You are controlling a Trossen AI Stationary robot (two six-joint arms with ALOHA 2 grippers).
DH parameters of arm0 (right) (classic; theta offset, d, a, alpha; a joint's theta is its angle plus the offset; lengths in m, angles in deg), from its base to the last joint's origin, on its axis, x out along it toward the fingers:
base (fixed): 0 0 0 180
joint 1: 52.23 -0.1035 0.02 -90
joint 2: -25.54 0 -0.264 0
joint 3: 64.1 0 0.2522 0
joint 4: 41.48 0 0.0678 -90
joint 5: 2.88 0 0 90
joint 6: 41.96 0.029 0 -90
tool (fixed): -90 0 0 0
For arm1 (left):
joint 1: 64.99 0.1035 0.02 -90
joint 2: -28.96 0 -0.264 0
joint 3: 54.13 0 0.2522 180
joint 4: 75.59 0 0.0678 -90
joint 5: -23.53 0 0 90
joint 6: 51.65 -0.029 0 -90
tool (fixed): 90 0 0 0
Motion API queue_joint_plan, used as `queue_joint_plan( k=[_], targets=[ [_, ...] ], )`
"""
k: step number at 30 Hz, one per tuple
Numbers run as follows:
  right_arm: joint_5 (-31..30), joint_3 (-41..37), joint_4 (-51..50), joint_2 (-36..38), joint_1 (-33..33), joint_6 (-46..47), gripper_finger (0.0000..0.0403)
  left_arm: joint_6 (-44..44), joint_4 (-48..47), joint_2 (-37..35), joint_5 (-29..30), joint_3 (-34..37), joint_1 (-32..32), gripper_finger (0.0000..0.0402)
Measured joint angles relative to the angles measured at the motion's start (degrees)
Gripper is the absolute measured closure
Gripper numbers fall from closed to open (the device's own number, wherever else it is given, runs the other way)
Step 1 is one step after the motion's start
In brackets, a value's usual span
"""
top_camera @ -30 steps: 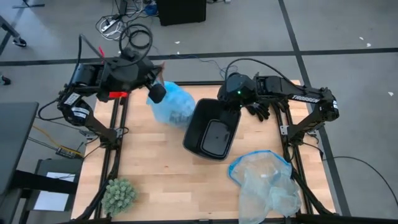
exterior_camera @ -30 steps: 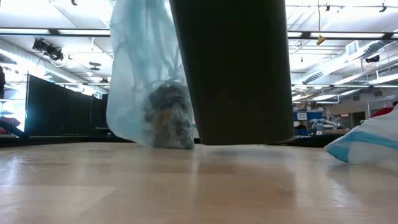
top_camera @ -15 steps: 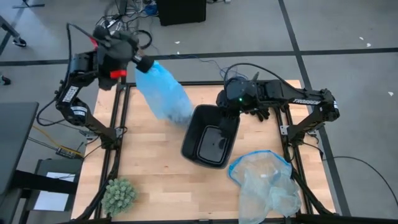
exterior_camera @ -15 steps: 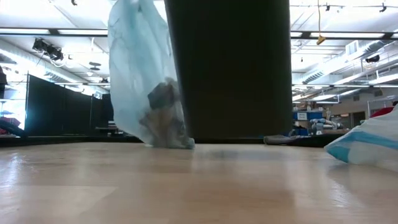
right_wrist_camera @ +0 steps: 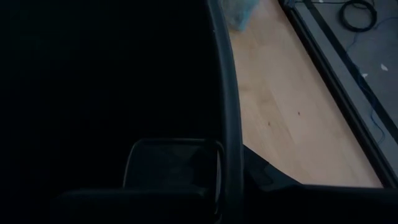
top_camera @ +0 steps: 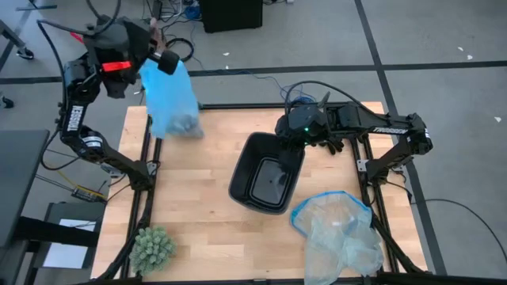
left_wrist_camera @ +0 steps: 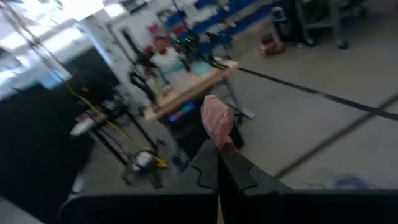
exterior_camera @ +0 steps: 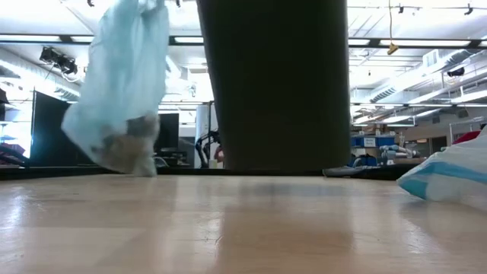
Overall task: Place trash/remove bag and relplace
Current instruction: Remove the trash bag from the bin
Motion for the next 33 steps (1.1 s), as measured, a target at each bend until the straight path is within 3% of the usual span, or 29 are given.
queue_joint_plan(
  k=[7,11,15,25,30,33],
  targets=[
    [-0.42,0.00,0.48,-0.76,0.39,-1.09,0.0378,11.12,-13.22,1.25,-4.72,0.00,0.98,0.0401],
    [-0.07,0.02,0.81,-1.34,1.03,-1.16,0.0378,20.31,-20.63,2.15,-12.73,0.81,1.00,0.0401],
    [-0.13,0.02,2.04,-2.28,1.33,-1.35,0.0378,27.05,-26.73,2.34,-18.78,6.78,0.97,0.0395],
    [0.34,-0.02,3.31,-3.80,1.08,-2.65,0.0379,27.65,-21.32,1.34,-18.67,32.61,0.45,0.0338],
    [0.43,-0.02,3.32,-4.07,0.70,-2.64,0.0379,29.45,-13.07,1.35,-26.40,42.22,0.45,0.0280],
    [0.58,-0.02,3.26,-4.09,0.69,-2.82,0.0379,30.19,-9.94,1.37,-27.93,44.87,0.36,0.0248]
  ],
)
